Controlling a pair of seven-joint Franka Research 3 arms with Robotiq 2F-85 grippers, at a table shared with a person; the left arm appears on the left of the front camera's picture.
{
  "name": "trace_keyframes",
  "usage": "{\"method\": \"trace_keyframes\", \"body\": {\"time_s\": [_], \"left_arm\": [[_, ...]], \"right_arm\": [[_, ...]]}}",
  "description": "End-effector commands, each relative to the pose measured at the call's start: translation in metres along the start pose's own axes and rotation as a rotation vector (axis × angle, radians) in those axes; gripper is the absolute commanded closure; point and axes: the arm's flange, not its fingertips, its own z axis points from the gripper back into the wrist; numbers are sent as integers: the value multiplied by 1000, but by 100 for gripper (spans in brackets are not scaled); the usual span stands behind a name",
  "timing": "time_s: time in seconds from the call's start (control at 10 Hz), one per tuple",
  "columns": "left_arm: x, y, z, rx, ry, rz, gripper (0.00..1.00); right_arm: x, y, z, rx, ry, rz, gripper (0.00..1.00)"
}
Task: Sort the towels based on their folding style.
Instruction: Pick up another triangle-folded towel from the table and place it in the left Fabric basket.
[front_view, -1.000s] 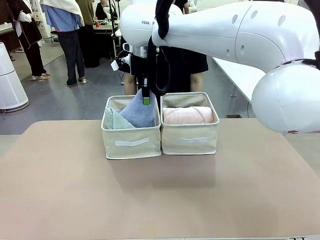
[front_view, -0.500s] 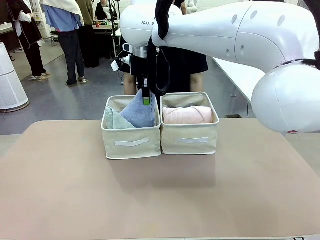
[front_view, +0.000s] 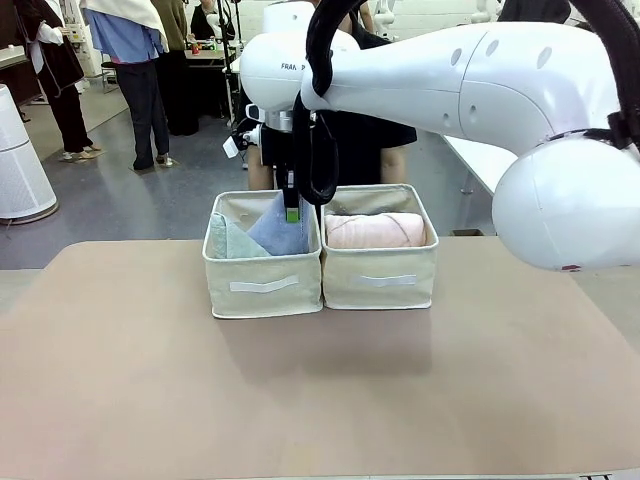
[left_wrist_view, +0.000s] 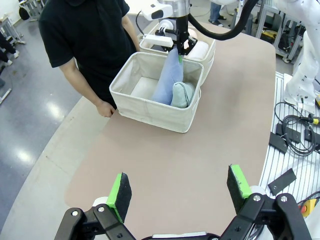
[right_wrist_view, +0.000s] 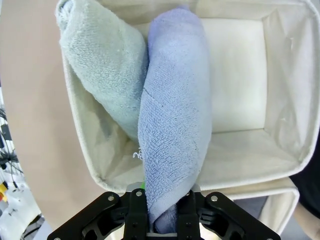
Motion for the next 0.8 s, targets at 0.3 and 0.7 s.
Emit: {"method": "trace_keyframes", "body": {"time_s": [0.3, 0.7], "left_arm": [[-1, -1, 1, -5, 4, -11, 0], [-1, -1, 1, -5, 4, -11, 0]], "right_arm": [[5, -11, -17, 13, 17, 32, 82], [6, -12, -33, 42, 46, 37, 82]]}}
